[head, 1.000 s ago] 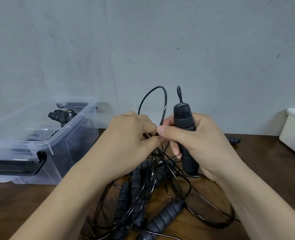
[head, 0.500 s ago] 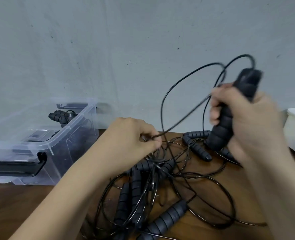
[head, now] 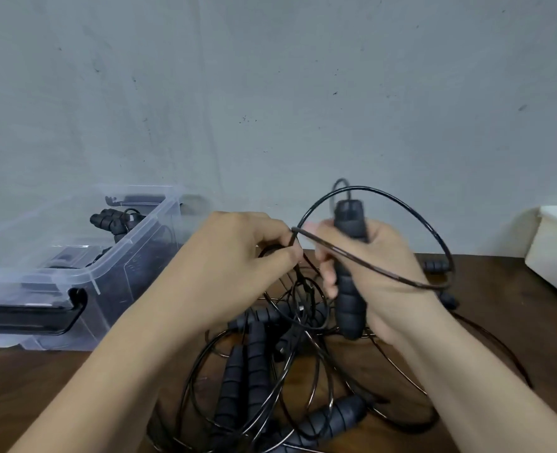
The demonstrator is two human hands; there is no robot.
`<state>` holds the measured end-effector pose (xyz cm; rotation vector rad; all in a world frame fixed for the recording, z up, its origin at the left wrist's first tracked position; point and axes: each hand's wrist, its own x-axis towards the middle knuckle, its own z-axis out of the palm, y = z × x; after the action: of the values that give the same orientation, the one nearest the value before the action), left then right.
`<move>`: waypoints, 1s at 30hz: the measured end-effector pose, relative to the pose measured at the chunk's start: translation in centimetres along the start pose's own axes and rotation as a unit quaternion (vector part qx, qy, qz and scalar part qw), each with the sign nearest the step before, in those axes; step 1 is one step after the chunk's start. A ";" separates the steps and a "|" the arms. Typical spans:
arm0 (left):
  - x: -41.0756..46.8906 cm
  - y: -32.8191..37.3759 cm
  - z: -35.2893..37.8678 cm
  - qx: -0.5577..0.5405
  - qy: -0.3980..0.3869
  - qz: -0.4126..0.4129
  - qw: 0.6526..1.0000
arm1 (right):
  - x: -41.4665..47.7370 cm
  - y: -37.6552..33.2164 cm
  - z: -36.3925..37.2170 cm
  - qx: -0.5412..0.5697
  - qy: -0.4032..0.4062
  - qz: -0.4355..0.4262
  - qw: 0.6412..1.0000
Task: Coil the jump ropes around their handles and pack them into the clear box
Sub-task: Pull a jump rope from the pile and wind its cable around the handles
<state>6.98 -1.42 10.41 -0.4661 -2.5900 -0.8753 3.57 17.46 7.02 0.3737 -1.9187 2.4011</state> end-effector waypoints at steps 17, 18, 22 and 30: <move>-0.3 0.6 0.2 0.017 -0.026 -0.009 0.999 | -1.5 -0.2 1.0 -0.071 -0.019 -0.048 0.996; -0.3 0.6 0.3 0.012 -0.025 -0.012 1.000 | -1.5 -0.3 0.9 -0.081 -0.017 -0.052 0.995; -0.3 0.7 0.5 -0.022 -0.031 -0.015 0.999 | -1.5 -0.7 0.7 -0.091 -0.014 -0.056 0.994; -0.5 0.8 0.5 -0.046 -0.075 0.028 0.996 | -1.5 -2.2 0.2 -0.038 0.010 -0.034 0.999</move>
<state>7.58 -0.57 10.22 -0.6488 -2.6645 -0.9777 5.43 17.91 8.87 0.4038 -1.9486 2.2742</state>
